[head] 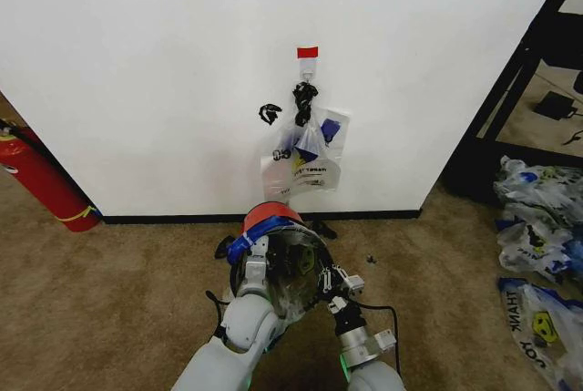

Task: Pick up the garbage bag from the wall and place it over the trash bin.

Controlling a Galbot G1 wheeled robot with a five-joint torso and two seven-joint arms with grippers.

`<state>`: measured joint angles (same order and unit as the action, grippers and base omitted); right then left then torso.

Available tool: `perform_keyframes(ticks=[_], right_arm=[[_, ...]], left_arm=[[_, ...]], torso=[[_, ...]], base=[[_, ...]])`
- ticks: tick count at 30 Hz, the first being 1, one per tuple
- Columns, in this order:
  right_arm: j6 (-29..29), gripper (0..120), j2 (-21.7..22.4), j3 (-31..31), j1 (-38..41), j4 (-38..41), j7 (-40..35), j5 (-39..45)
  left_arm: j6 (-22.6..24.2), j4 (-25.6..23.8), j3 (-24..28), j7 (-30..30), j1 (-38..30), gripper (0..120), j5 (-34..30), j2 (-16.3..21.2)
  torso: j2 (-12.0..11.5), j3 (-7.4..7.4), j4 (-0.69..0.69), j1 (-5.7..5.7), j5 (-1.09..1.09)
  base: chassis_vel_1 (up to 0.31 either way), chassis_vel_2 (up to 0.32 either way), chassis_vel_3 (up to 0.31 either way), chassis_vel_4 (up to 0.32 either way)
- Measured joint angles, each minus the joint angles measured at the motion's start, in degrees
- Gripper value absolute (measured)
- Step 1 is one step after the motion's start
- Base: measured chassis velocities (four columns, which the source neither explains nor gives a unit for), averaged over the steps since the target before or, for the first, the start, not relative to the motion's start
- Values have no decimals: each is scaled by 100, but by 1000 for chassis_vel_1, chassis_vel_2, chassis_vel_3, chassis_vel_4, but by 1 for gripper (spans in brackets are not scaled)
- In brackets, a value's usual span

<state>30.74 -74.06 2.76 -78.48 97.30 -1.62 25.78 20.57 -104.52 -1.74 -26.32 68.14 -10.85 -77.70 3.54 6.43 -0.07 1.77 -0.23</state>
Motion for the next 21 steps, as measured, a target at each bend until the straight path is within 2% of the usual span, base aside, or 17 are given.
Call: perform_keyframes(ticks=[5,9,13,18,21], right_arm=[[-21,0,-18,9,48,-57,-42,56],[-30,0,-38,-9,53,-72,-38,57],[-31,0,-69,-46,28,-72,16,50],[35,0,-112,-70,-57,-46,248,19],[63,0,-103,-62,-70,-32,340,50]], left_arm=[[86,-480,238,155,348,0,29,193],[144,-550,378,166,382,0,27,250],[158,-366,426,115,199,0,28,188],[230,455,346,-145,-401,0,70,-193],[230,546,333,-153,-462,0,71,-227]], torso=[[0,-1,0,0,0],[0,-1,0,0,0],[0,-1,0,0,1],[0,0,-2,0,1],[0,0,-1,0,0]], base=[[0,0,0,0],[0,0,0,0],[0,0,0,0],[0,0,0,0],[0,0,0,0]])
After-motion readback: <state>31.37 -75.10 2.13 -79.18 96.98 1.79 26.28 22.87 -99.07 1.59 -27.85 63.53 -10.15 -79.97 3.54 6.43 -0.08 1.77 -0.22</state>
